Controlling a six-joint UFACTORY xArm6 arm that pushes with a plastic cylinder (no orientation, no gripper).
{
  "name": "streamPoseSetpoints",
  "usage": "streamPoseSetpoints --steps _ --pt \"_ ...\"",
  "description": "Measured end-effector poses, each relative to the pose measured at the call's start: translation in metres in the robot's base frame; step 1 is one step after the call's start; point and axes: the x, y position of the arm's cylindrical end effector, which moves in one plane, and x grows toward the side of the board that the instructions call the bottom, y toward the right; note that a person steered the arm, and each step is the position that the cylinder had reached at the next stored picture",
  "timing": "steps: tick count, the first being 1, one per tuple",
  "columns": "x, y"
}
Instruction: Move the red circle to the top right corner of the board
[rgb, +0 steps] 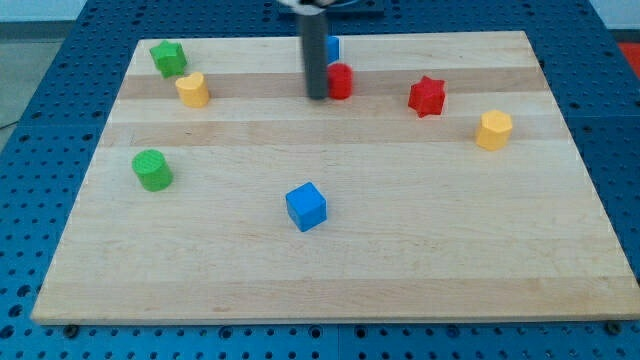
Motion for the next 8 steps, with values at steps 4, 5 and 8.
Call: streamPoseSetpoints --steps 4,5,8 --pt "-0.048 0.042" --pt "-0.073 0.057" --pt "-0.084 0.156"
